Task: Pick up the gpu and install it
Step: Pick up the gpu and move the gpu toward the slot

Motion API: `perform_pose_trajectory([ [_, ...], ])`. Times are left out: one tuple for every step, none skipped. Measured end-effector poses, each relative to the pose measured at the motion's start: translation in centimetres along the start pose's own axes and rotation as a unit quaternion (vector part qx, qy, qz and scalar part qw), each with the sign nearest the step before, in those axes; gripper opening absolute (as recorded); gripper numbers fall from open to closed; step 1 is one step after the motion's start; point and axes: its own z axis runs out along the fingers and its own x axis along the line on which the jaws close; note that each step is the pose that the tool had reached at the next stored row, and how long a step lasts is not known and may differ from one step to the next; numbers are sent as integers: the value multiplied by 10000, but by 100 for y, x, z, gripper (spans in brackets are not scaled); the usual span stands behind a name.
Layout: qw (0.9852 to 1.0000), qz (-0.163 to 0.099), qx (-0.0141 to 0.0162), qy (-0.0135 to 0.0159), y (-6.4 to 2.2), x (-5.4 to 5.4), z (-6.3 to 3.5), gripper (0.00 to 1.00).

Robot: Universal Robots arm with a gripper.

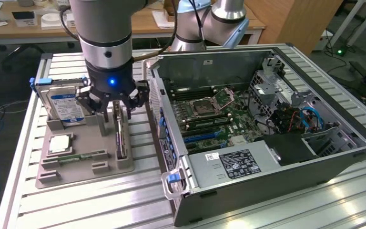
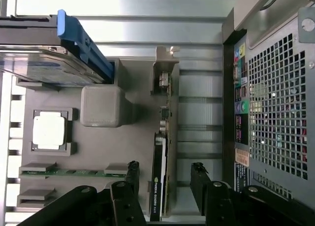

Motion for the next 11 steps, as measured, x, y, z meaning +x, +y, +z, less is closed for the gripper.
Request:
perform_pose_trajectory([
  [10000, 3, 11, -2, -2, 0, 15, 55],
  [10000, 11, 16, -5, -3, 0, 33, 55],
  [10000, 26, 17, -7, 0, 1, 53, 55],
  [10000, 38, 17, -8, 5, 0, 71, 55],
  [10000, 46, 19, -10, 5, -1, 90, 55],
  [10000, 49, 25, -13, 2, -1, 106, 55],
  [10000, 51, 48, -17, 2, -1, 115, 55],
  [10000, 52, 61, -17, 1, -1, 117, 55],
  [10000, 51, 67, -16, 1, -2, 118, 55],
  [10000, 51, 82, -17, 1, -1, 122, 55],
  [9999, 53, 118, -18, 1, 0, 127, 55],
])
